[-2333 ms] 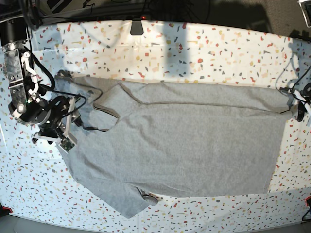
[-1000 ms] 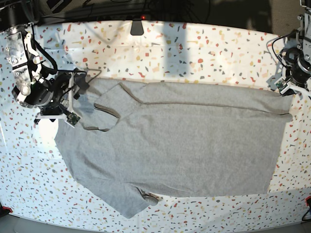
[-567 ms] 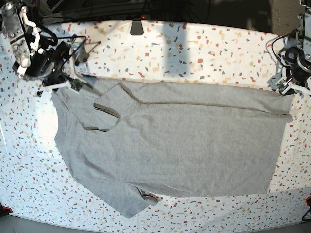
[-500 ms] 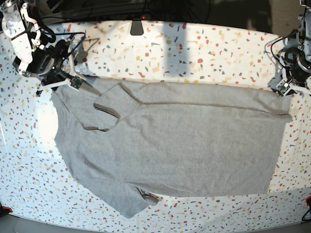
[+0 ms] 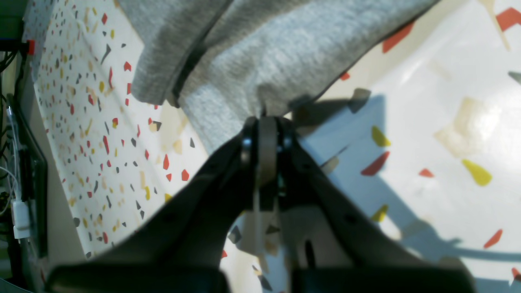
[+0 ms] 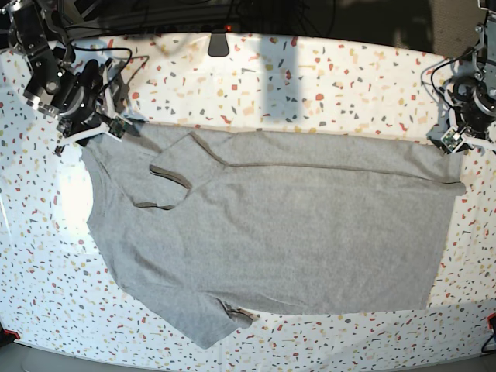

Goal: Fold the T-shirt properly
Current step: 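Pull the shirt edge with both grippers to flatten it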

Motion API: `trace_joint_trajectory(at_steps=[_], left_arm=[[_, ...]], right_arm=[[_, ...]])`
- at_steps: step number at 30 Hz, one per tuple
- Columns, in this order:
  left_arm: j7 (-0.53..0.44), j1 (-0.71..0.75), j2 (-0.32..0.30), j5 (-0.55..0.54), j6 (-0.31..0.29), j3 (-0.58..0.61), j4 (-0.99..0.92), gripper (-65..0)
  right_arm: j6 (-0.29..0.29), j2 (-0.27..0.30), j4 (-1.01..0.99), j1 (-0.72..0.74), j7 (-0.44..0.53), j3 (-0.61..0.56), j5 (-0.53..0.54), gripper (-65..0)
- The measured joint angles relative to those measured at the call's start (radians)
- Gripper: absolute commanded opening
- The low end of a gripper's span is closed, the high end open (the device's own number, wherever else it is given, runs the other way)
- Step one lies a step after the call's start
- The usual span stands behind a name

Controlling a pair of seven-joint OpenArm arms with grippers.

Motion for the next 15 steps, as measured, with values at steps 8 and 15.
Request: trace_joint_trajectory(at_steps=[8,15], left_arm=[[0.000,0.000,0.000,-0.023,0.000,0.000,0.000,-65.0],[0.000,0.000,0.000,-0.026,0.000,0.000,0.000,-65.0]], right_arm=[[-0.007,0.000,-0.076,0.002,0.132,0.000,-0.091,-36.0],[-0.015,0.003,-0.097,0.006,0.150,0.002,-0.113,-36.8]])
